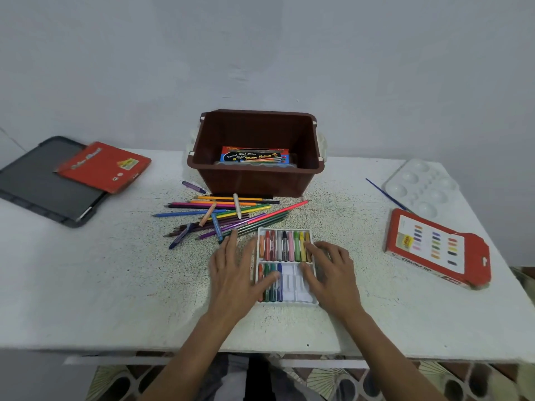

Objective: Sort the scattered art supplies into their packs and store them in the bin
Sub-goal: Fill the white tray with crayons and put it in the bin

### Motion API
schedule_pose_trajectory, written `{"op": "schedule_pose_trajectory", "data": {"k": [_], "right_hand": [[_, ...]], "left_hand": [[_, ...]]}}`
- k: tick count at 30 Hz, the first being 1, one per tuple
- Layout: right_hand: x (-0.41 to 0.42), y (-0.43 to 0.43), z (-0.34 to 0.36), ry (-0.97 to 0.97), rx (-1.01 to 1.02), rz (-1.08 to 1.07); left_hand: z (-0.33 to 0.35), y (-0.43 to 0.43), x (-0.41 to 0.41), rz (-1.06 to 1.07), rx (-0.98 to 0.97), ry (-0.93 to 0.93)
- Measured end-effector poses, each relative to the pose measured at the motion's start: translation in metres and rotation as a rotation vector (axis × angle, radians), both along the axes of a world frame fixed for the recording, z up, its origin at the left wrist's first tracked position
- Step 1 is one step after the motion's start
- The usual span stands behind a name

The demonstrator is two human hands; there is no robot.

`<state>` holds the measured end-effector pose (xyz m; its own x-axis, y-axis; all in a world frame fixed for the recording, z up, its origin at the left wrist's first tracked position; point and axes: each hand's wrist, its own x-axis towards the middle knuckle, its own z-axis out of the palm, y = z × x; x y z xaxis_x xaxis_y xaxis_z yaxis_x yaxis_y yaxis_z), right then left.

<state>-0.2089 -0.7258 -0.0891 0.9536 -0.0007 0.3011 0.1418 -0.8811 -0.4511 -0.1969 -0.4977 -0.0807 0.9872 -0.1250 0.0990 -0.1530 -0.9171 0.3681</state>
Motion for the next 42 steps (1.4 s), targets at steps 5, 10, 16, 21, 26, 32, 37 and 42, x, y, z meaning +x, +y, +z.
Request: {"op": "schedule_pose_trajectory", "data": {"k": [5,10,16,21,26,32,37,42], "right_hand": [[0.0,0.0,0.0,0.006,-0.006,-0.006],[0.0,0.001,0.0,0.007,-0.007,-0.006],[-0.001,0.001,0.002,0.029,-0.01,-0.011],[-0.001,0.001,0.002,0.028,-0.014,-0.011],[-0.001,0.0,0.001,0.002,-0.004,-0.003],[-0.001,0.0,0.001,-0.024,-0.016,-0.003],[-0.001,0.001,0.002,-0.025,-0.002,-0.002],[-0.002,0.0,0.001,-0.03,-0.005,-0.002]], "left_hand": [[0.008,0.026,0.016,0.259,0.006,-0.131],[0.012,0.036,0.032,0.273,0.178,-0.09],[0.016,0.033,0.039,0.263,0.252,-0.05],[0.021,0.034,0.034,0.292,0.176,-0.182],[0.038,0.03,0.019,0.233,0.041,-0.33],[0.053,0.026,0.008,0.026,-0.053,-0.311],[0.053,0.023,0.006,-0.072,0.037,-0.157],[0.047,0.02,0.004,-0.083,-0.092,0.069]]}}
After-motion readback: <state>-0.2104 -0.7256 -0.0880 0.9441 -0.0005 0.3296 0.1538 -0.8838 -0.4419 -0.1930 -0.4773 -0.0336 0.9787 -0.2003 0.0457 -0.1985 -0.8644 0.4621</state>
